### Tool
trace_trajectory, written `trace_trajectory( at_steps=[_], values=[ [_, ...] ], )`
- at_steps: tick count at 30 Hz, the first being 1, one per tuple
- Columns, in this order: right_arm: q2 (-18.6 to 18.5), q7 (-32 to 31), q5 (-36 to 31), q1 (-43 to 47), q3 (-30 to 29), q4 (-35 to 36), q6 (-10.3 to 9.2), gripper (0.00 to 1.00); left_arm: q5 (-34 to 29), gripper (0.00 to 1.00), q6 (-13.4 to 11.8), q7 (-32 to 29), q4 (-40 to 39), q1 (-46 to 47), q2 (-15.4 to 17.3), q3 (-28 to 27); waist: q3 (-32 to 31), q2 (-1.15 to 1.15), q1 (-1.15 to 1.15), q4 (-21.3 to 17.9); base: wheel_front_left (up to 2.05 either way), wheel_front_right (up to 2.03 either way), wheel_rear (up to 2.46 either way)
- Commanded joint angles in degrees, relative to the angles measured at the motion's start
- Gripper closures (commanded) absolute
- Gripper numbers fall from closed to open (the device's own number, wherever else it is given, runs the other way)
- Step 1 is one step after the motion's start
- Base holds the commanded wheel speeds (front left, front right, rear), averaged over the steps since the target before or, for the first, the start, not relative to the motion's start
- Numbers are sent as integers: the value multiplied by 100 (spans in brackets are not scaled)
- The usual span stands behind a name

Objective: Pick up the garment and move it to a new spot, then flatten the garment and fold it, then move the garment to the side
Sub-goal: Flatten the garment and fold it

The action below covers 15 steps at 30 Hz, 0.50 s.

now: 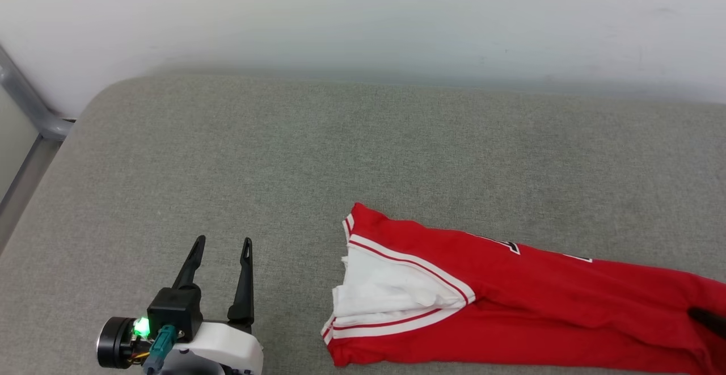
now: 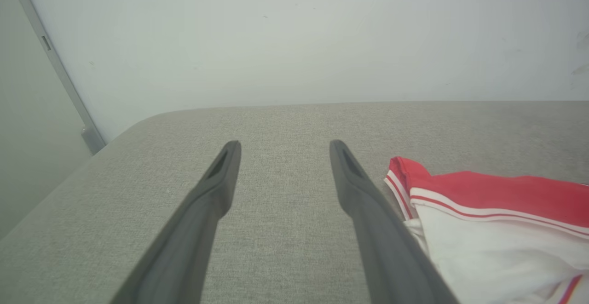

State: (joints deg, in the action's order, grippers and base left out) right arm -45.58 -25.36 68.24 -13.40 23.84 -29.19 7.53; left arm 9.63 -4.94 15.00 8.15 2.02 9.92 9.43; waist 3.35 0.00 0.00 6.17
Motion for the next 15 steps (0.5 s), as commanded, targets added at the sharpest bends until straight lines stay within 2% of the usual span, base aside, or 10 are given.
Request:
trace_trajectory(
  at_steps=[1,7,15],
  values=[
    [-39,-44,18,71,-15,-26,-8,100,-43,0,35,24,15,-79,-19,-41,-24,0,0,-4,0,0,0],
    [-21,-394,166,102,-40,279,-7,100,-222,0,199,24,28,-185,-141,-225,-156,0,0,-9,0,0,0],
    [475,-838,253,-60,141,1666,-6,100,-391,0,385,18,-16,-252,-293,-392,-135,0,0,-8,0,0,0]
  ],
)
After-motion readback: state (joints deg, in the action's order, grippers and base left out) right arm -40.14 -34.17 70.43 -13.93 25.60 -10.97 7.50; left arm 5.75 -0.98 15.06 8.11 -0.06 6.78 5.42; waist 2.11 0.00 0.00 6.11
